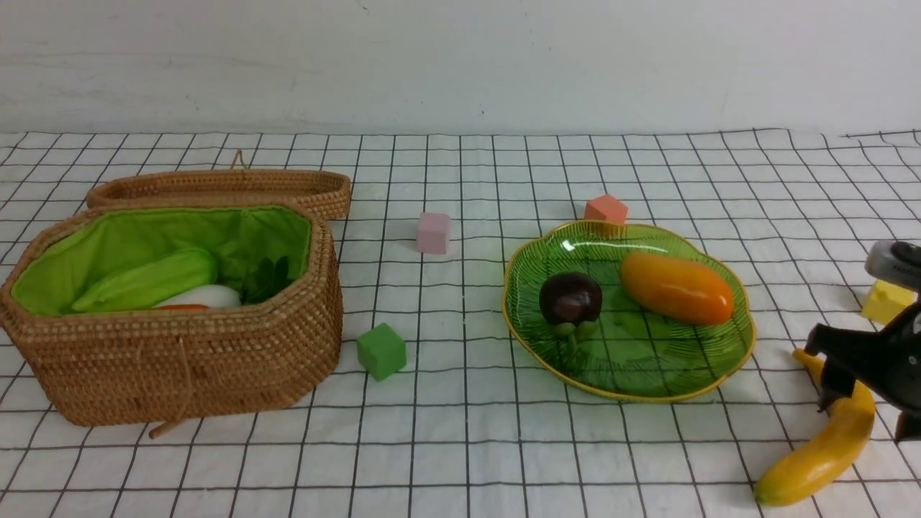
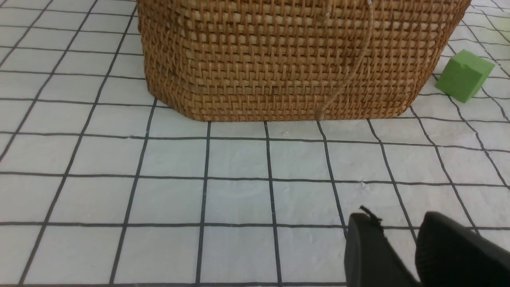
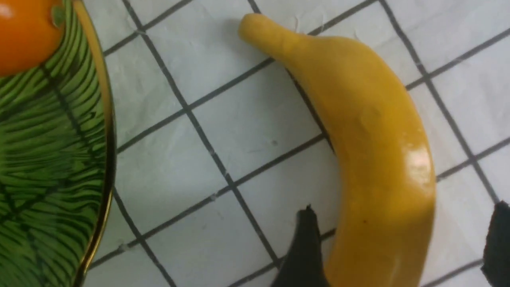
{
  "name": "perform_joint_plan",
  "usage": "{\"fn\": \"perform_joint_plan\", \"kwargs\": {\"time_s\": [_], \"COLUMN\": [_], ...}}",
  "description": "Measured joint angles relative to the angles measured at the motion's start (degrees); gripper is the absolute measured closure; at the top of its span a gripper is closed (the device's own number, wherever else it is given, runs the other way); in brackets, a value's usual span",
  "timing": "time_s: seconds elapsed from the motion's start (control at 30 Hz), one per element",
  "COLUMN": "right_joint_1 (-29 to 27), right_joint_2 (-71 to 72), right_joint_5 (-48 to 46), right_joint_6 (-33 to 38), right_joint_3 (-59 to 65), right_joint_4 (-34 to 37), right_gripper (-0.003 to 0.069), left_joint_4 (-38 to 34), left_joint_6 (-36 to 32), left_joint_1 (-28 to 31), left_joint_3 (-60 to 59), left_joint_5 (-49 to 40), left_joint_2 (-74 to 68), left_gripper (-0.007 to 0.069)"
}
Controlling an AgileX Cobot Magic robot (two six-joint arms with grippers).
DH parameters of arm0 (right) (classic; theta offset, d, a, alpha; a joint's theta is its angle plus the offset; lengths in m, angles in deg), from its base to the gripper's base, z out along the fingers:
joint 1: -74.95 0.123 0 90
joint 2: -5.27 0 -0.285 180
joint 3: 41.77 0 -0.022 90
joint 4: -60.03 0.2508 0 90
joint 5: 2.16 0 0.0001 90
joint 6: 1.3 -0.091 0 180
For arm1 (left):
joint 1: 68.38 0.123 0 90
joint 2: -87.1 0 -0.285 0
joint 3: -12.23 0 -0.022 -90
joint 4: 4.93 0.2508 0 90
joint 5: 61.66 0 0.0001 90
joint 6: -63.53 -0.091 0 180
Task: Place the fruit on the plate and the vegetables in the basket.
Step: Use the right arm to grab a banana and put it into the right plate
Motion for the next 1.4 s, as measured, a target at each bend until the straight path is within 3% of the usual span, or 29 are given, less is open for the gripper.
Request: {"fn": "perform_joint_plan", "kwargs": {"time_s": [0.1,0.2,0.23,0.3,0.47,0.57,0.73,0.87,1.07,1.4], "right_joint_1": [0.0,0.0,0.0,0.0,0.0,0.2,4.5,9.6,15.0,19.2], "right_joint_2": [-1.6,-3.6,-4.0,-4.1,-2.9,0.7,5.1,5.2,3.1,-9.7], "right_joint_5": [0.5,0.3,0.3,-0.4,-3.2,-3.2,5.2,12.6,24.3,25.5], "right_joint_6": [1.4,4.7,6.7,10.0,16.0,17.9,20.9,21.2,21.2,23.4], "right_joint_3": [0.0,0.0,0.0,-0.2,-1.9,-2.0,-2.3,-2.3,-2.6,-12.7], "right_joint_4": [1.2,3.6,5.0,7.3,16.3,28.6,47.6,57.2,59.7,61.0], "right_gripper": [0.0125,0.0205,0.0275,0.0349,0.0334,0.0334,0.0334,0.0334,0.0334,0.0334], "left_joint_4": [0.0,0.0,0.0,0.0,0.0,0.0,0.0,0.0,0.0,0.0], "left_joint_6": [0.0,0.0,0.0,0.0,0.0,0.0,0.0,0.0,0.0,0.0], "left_joint_1": [0.0,0.0,0.0,0.0,0.0,0.0,0.0,0.0,0.0,0.0], "left_joint_3": [0.0,0.0,0.0,0.0,0.0,0.0,0.0,0.0,0.0,0.0], "left_joint_5": [0.0,0.0,0.0,0.0,0.0,0.0,0.0,0.0,0.0,0.0], "left_joint_2": [0.0,0.0,0.0,0.0,0.0,0.0,0.0,0.0,0.0,0.0], "left_gripper": [0.0438,0.0437,0.0435,0.0433,0.0427,0.0424,0.0419,0.0418,0.0416,0.0407]}}
